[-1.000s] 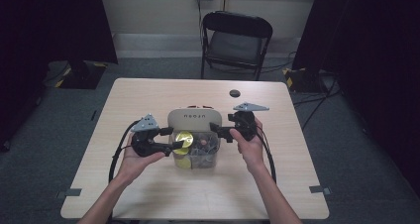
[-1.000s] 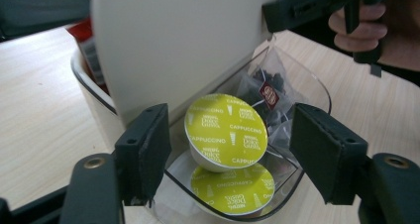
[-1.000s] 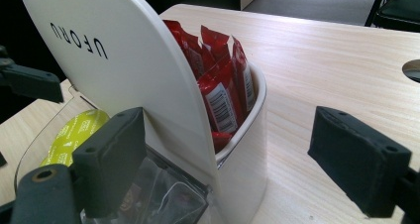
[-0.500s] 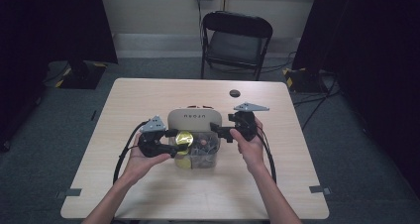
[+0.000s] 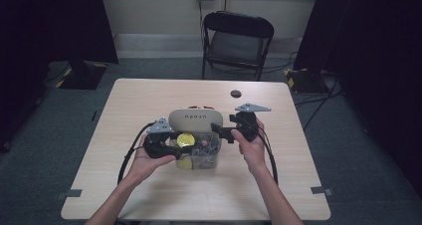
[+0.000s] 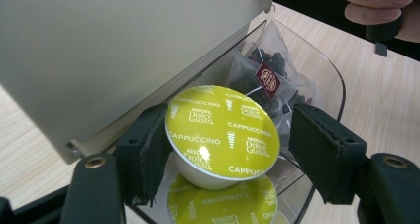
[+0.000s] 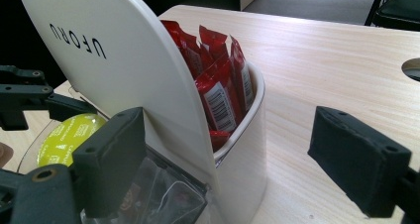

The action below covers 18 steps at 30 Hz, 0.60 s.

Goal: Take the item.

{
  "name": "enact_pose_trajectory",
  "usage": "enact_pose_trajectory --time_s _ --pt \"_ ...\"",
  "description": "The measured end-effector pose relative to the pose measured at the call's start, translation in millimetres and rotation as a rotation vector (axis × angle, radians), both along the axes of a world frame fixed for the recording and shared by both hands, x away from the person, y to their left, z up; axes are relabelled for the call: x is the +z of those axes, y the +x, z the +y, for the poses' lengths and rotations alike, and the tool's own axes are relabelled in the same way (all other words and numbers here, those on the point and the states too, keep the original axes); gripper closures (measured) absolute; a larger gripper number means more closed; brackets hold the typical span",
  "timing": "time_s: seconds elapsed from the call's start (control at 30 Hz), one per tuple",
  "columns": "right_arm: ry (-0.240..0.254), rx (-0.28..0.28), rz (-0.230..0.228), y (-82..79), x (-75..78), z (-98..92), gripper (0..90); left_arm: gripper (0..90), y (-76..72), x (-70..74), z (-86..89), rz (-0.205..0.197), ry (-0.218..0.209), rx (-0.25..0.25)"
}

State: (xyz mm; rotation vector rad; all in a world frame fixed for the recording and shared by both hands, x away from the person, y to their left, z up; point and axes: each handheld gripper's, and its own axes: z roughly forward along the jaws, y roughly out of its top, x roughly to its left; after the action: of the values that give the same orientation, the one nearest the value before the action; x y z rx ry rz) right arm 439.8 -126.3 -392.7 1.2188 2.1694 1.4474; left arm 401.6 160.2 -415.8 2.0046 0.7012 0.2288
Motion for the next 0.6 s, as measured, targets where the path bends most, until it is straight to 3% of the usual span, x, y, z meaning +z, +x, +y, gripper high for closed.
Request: enact_pose_trajectory --time_s 0.33,0.53,0.6 --pt "0.0 0.001 0.002 0.0 -1.0 0.1 14.2 34.8 0.8 -1.7 -3.5 0.008 0.001 -0.011" --pt "-0.002 0.003 0.006 -0.1 -2.1 1.0 14.4 37.2 0.7 -3.0 -7.0 0.004 0.028 -0.023" --pt "-0.003 0.003 0.007 -0.3 -2.6 1.3 14.5 37.5 1.3 -3.5 -7.0 0.005 0.013 -0.026"
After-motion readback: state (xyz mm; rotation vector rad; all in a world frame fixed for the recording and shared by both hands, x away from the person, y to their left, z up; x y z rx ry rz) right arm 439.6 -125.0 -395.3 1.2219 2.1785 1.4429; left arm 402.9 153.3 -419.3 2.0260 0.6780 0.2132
